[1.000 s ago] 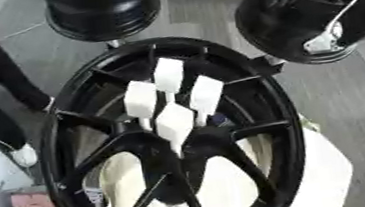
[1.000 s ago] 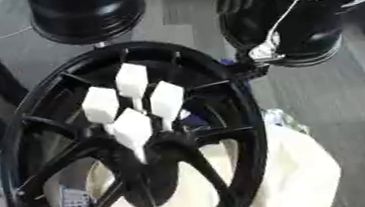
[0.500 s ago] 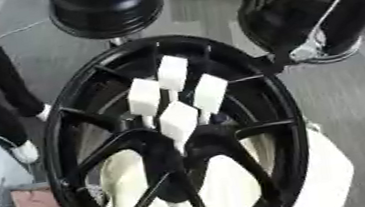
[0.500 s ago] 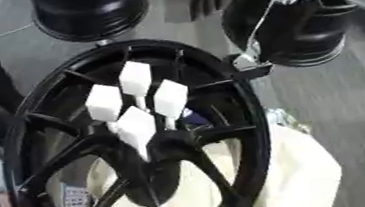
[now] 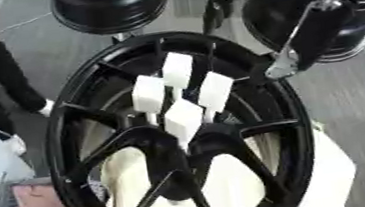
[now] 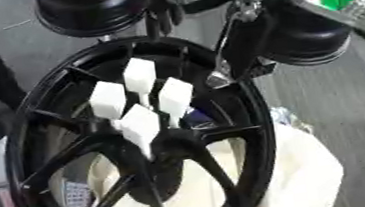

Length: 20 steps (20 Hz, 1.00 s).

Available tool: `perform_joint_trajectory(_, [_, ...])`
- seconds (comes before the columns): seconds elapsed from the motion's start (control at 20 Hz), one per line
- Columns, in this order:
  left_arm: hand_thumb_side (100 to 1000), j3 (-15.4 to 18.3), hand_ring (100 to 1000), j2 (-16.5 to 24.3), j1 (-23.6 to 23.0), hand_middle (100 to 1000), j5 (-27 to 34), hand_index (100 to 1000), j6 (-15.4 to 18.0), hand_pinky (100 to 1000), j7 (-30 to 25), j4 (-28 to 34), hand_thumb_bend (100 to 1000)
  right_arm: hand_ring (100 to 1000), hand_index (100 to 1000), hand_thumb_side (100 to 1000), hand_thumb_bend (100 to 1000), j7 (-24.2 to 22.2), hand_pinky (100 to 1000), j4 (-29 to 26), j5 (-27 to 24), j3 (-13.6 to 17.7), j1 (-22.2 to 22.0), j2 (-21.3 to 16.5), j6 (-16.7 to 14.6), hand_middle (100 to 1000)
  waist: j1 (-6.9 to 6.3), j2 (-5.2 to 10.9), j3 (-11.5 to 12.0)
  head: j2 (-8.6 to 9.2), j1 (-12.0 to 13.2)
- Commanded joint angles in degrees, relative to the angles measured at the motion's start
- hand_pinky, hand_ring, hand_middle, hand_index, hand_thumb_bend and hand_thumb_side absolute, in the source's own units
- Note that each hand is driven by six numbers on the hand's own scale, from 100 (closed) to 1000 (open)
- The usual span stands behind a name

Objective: Pull the pin out of the wheel hub.

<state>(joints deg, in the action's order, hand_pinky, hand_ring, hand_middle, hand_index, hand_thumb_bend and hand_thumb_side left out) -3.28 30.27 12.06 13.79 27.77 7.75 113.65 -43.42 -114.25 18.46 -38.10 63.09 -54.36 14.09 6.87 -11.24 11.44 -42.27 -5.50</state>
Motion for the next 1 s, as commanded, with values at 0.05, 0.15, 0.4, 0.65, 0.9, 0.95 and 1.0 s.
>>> perform_joint_trajectory(0.05, [670,0.1,640,1.37,0.46,631,-0.54,819,-0.06,766,-0.12,0.95,100,759,788,157,466,-0.37,853,-0.34,-0.1,0.66,1.09,-0.27,-2.38,697,-0.32,0.44,0.19,0.22,-0.16])
perform_joint_trajectory(0.15, [673,0.03,640,1.25,0.5,631,-0.71,819,-0.06,766,-0.13,0.95,100,758,787,157,466,-0.22,853,-0.34,0.13,0.75,0.67,-0.19,-3.5,696,-0.28,0.1,0.46,0.38,-0.25])
perform_joint_trajectory(0.4, [681,-0.17,638,0.94,0.67,630,-1.06,819,-0.09,765,-0.2,0.95,100,758,786,145,462,1.09,853,-0.34,0.9,0.86,-0.58,-0.08,-5.19,696,-0.17,-0.69,1.27,0.82,-0.7])
perform_joint_trajectory(0.65, [691,-0.4,636,0.68,0.89,629,-1.37,819,-0.19,765,-0.31,0.95,100,761,788,138,460,3.11,856,-0.34,2.36,1.0,-1.49,0.08,-8.29,698,0.04,-1.45,1.94,1.27,-1.02])
perform_joint_trajectory(0.9, [699,-0.59,634,0.39,1.21,628,-1.71,818,-0.21,765,-0.42,0.95,100,759,788,127,457,4.35,853,0.26,2.92,1.23,-2.79,0.36,-9.43,698,0.24,-2.5,2.6,1.98,-1.3])
perform_joint_trajectory(0.95, [701,-0.62,634,0.32,1.26,628,-1.8,818,-0.22,765,-0.43,0.95,100,758,788,125,455,4.71,853,0.53,3.03,1.33,-3.13,0.3,-9.57,697,0.28,-2.73,2.7,2.08,-1.31])
perform_joint_trajectory(1.0, [703,-0.66,633,0.24,1.31,628,-1.9,818,-0.25,765,-0.44,0.95,100,757,789,119,450,5.07,852,0.78,3.13,1.41,-3.51,0.22,-9.73,696,0.34,-2.97,2.81,2.16,-1.3])
